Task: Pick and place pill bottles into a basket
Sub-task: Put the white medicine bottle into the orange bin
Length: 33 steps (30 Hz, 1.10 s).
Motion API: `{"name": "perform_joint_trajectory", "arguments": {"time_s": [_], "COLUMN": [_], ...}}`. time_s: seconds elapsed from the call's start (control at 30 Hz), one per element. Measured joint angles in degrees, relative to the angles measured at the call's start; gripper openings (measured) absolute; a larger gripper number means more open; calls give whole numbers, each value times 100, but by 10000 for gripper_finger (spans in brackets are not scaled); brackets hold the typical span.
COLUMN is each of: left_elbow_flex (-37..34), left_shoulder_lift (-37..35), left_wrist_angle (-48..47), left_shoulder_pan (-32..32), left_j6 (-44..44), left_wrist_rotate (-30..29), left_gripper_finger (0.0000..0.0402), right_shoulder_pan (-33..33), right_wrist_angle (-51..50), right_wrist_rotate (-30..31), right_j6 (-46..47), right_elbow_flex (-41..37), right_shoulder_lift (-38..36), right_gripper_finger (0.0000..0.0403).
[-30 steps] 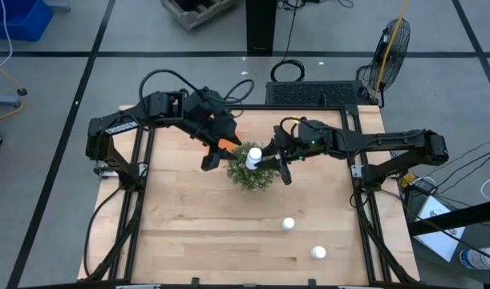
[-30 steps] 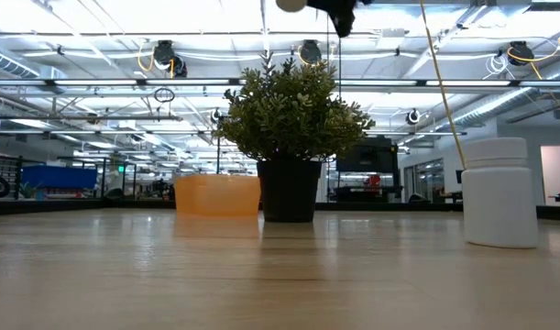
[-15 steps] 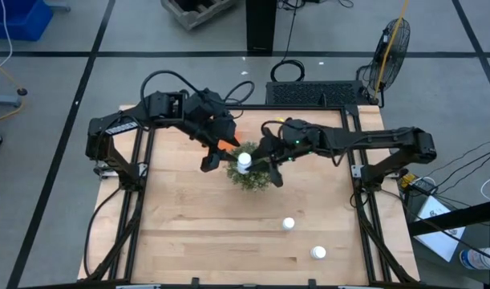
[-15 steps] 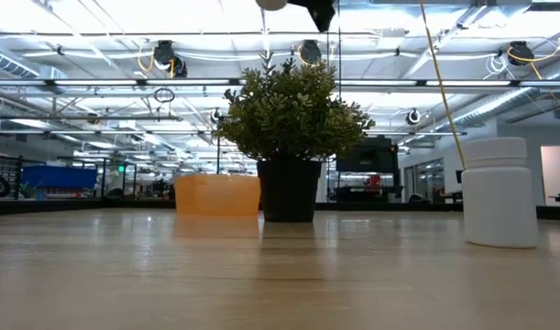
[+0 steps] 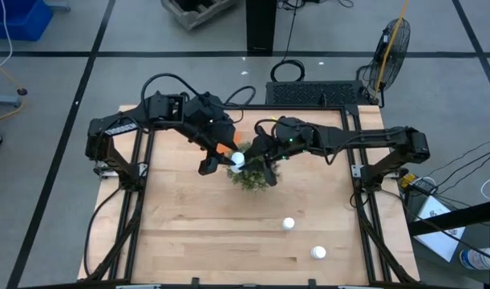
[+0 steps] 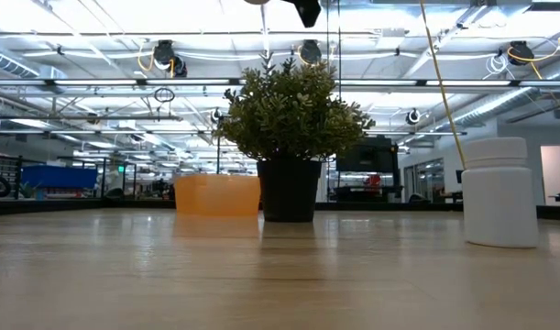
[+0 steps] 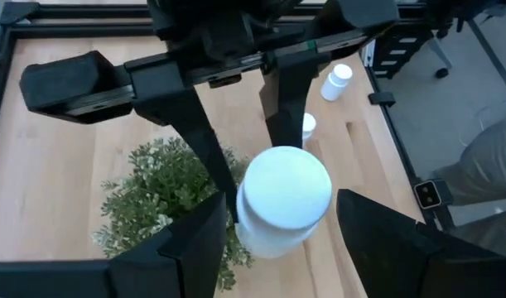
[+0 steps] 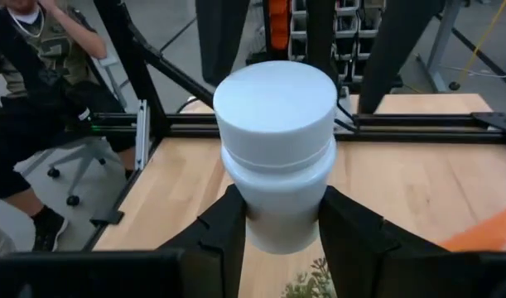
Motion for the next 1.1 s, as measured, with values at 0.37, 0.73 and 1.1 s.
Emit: {"name": "perform_joint_trajectory", "arguments": {"time_s": [0.37,0.73,1.1], "left_elbow_flex": [0,0,0], "left_shoulder_lift": [252,275,132], "left_wrist_angle": [153,195,84], "left_shoulder_pan": [-155,-162,-20], "left_j6": [26,95,172], "left_wrist_rotate": [40,-134,-758], "left_gripper_finger": [234,160,160], "right_shoulder_pan": [-5,-5,-179], "right_wrist_angle": [13,-27,-312], "right_wrist_rotate": [7,8,-237], "right_j6": [0,42,-243], "right_elbow_flex": [15,17,10], "right_shoulder_lift": [0,-4,-337], "right_gripper_finger": [120,121,207]}}
